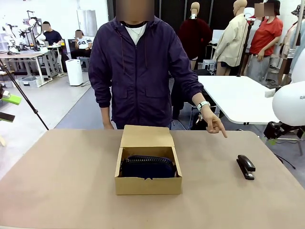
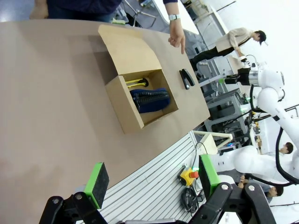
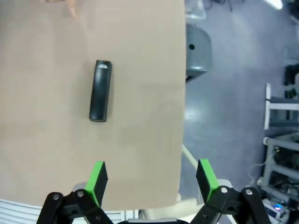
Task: Pack the items into the box.
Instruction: Pick up the item indicated by the person and place it inside the Mailer Box.
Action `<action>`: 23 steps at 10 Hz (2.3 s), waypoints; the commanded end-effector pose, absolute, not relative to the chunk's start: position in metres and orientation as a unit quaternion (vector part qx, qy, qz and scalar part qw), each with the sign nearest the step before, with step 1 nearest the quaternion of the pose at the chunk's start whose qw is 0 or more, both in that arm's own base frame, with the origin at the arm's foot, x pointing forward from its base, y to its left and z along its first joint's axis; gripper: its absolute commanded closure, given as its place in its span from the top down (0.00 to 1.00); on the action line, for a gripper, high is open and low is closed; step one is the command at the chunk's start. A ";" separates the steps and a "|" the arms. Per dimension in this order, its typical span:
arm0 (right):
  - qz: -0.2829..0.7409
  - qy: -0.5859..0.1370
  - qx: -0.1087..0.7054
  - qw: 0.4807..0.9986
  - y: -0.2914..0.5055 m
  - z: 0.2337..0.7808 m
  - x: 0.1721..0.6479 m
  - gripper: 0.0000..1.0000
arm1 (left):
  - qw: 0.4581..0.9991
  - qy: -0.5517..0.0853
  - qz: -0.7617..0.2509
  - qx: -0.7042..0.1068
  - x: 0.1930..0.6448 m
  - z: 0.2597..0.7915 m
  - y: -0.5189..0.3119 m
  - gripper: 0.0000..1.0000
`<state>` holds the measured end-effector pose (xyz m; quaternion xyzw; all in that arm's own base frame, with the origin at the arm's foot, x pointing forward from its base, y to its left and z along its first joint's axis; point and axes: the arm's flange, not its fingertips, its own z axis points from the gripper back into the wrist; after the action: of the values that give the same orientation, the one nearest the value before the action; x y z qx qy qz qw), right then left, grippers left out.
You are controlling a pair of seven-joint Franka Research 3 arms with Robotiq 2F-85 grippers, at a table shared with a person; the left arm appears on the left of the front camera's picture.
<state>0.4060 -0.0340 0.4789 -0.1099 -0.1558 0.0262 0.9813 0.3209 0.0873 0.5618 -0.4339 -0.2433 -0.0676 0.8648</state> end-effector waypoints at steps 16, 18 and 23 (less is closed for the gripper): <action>-0.018 -0.155 -0.015 0.988 0.006 0.309 0.495 1.00 | 0.866 -0.238 -0.064 -0.434 0.319 0.564 0.087 1.00; -0.038 -0.148 -0.004 0.988 0.000 0.301 0.499 1.00 | 0.866 -0.238 -0.064 -0.434 0.319 0.564 0.087 1.00; -0.049 -0.115 0.009 0.992 -0.002 0.299 0.501 0.00 | 0.866 -0.238 -0.064 -0.434 0.319 0.564 0.087 1.00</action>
<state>0.4966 -0.0028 0.2954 -0.0030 -0.1201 -0.0487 0.9916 0.3208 0.0872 0.5617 -0.4340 -0.2433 -0.0676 0.8648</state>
